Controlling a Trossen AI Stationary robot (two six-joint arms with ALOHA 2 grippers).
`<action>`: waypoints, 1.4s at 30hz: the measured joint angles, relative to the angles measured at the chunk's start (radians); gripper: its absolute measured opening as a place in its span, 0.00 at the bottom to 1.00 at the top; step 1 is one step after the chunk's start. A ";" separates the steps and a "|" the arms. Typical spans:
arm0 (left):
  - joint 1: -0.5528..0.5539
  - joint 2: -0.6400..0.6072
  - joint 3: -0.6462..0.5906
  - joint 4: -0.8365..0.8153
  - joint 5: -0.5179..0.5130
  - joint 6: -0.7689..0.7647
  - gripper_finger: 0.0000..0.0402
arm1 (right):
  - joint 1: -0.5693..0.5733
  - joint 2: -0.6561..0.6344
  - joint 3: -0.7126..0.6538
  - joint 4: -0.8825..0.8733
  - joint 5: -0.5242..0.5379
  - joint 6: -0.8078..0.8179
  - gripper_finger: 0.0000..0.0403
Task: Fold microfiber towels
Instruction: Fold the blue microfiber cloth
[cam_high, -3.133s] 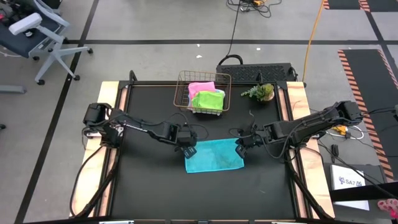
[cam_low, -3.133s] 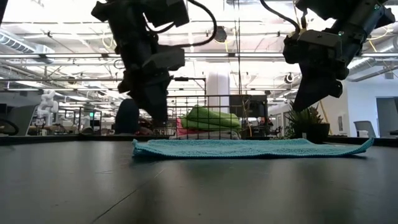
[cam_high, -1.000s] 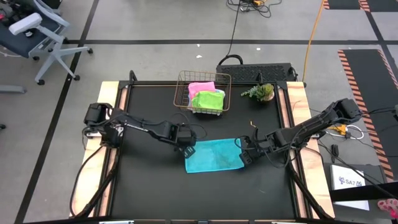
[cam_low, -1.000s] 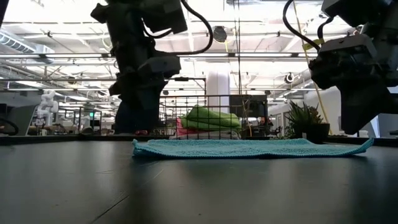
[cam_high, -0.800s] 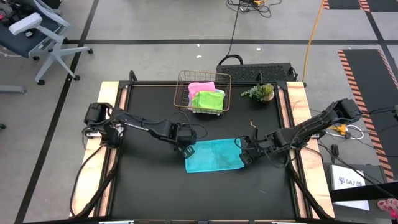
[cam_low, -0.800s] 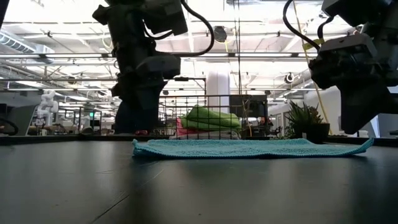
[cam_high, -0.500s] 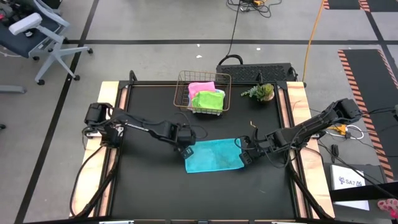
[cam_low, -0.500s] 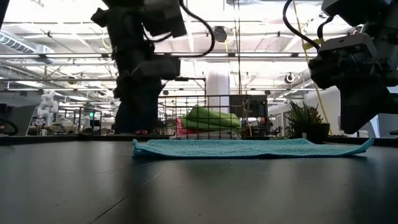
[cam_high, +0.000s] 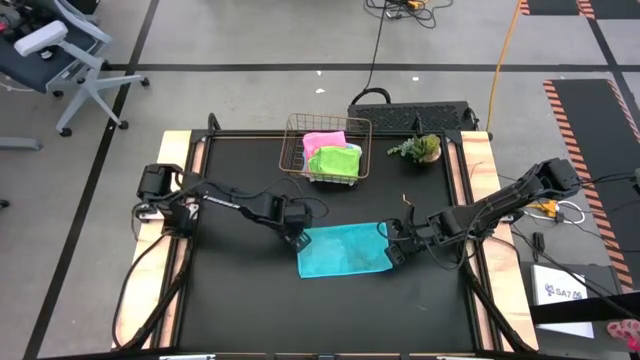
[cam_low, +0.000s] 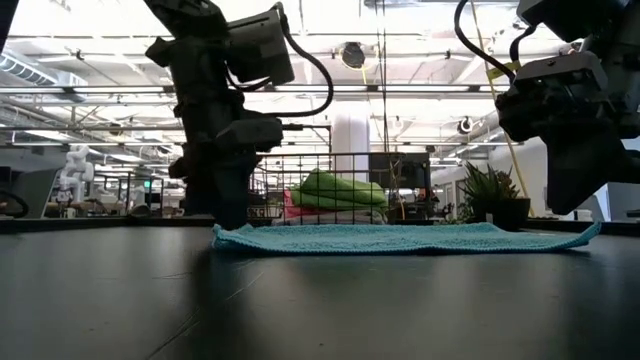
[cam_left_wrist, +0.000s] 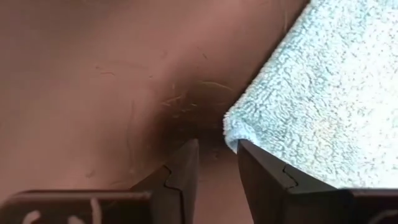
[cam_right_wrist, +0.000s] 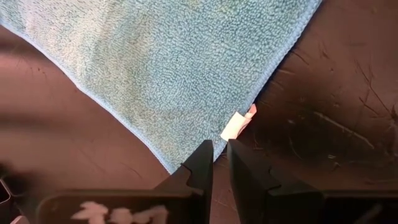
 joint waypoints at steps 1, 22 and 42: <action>0.003 0.000 0.000 0.003 0.011 0.000 0.28 | 0.000 0.000 0.000 0.000 0.000 0.000 0.10; 0.046 0.001 0.000 -0.026 0.110 0.044 0.28 | 0.000 0.000 0.000 0.003 -0.002 0.000 0.10; -0.042 -0.222 0.003 -0.148 0.151 -0.043 0.28 | -0.001 0.000 0.001 0.005 0.000 -0.019 0.10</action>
